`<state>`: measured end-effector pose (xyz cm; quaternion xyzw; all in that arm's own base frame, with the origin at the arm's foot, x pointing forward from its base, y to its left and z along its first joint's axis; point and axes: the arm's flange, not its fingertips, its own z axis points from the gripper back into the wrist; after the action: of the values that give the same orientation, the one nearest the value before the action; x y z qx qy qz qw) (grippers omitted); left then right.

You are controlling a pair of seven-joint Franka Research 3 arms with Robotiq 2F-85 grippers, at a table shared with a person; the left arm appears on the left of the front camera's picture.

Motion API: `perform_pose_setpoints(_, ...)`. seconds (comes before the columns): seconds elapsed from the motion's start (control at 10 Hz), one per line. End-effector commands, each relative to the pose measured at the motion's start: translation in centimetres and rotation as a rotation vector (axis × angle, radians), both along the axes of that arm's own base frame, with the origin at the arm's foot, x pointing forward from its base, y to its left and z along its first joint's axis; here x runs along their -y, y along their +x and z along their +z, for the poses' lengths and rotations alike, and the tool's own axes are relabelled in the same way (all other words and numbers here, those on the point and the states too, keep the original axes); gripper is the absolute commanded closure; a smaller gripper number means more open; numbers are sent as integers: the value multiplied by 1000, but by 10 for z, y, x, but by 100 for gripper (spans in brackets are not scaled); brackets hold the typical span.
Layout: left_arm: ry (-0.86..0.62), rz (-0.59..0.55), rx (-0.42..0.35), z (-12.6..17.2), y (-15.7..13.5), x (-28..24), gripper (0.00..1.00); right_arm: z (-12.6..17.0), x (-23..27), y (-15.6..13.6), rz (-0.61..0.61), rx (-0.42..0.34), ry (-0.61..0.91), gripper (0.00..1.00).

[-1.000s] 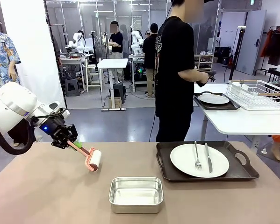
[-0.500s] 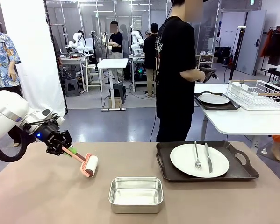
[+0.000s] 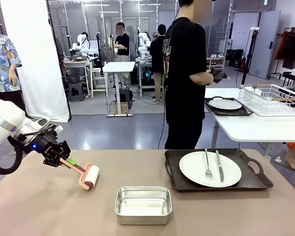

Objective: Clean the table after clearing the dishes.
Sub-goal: When the left (or right) Handle tray is removed, use the left hand (or right hand) to clean the left (or right) side of the table with the Lint Roller.

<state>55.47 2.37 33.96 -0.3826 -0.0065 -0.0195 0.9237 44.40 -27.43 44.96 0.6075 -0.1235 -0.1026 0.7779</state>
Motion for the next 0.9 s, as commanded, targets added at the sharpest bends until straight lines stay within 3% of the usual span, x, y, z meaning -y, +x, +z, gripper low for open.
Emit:
perform_pose_setpoints(0.0, 34, -32, 16, -21, -17, -21, 79, 3, -2, -1, 1, 5, -1, 0)
perform_pose_setpoints(0.4, 150, 2, 23, -21, -16, -63, 79, 3, -2, -1, 1, 5, -1, 0)
perform_pose_setpoints(0.8, 396, 55, -32, -13, -26, -103, 79, 3, -2, -1, 1, 5, -1, 0)
